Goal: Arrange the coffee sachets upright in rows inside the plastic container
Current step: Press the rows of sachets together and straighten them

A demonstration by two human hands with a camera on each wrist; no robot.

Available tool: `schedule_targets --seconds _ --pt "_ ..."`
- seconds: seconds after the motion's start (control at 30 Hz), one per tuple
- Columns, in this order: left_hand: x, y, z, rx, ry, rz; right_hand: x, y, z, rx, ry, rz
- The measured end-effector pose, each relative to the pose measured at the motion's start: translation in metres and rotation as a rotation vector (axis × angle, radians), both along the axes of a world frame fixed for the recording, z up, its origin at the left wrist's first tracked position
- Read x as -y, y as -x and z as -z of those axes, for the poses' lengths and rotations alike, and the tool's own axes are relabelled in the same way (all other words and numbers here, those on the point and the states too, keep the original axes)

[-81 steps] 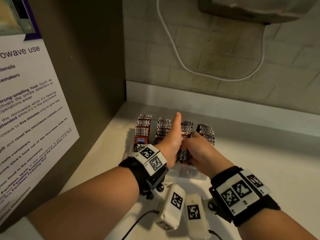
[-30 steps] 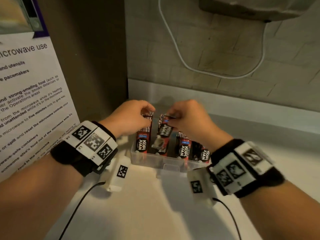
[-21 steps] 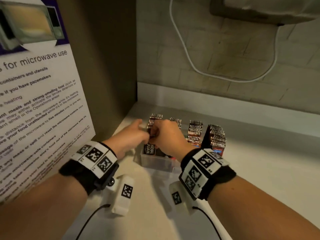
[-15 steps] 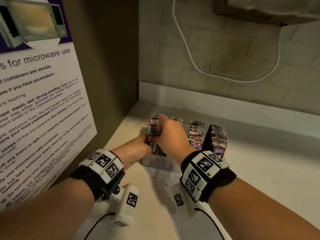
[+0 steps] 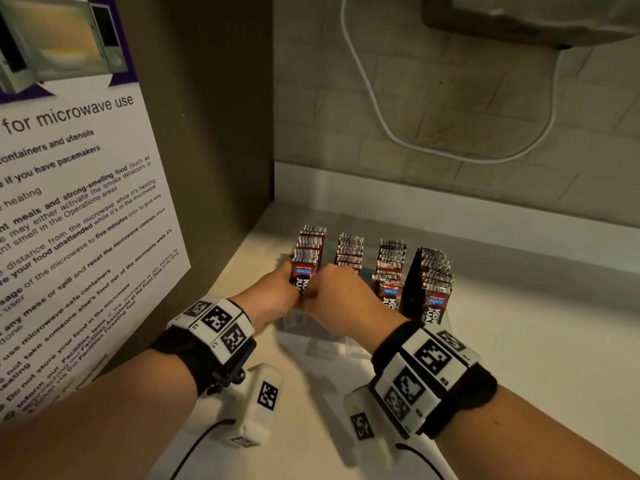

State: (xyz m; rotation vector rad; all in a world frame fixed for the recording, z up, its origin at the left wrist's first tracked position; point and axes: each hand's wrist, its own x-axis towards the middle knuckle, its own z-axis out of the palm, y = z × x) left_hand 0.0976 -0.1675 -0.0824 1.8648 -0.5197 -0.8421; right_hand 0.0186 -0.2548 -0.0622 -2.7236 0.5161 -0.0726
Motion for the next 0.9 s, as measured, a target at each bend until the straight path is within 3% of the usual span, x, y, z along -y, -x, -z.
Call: schedule_targets --seconds 0.3,0.43,0.63,0.77,0.83,0.9 --pt "-0.005 -0.001 -0.005 -0.045 0.091 0.072 -0.006 0.001 -0.005 -0.054 -0.009 -0.035" --pt "-0.007 -0.003 -0.005 -0.066 0.072 0.088 0.000 0.021 -0.031 0.060 -0.129 -0.004" --pt "-0.013 0.009 -0.036 -0.040 0.083 -0.045 0.057 0.070 -0.061 0.349 -0.156 0.300" --pt "-0.004 0.038 -0.070 0.169 0.352 -0.188 0.100 0.099 -0.054 0.498 -0.244 0.527" --pt "0.009 0.059 -0.079 0.091 0.491 -0.120 0.110 0.108 -0.045 0.587 -0.416 0.590" --pt "0.029 0.081 -0.082 -0.122 0.514 0.028 0.112 0.114 -0.033 0.642 -0.569 0.621"
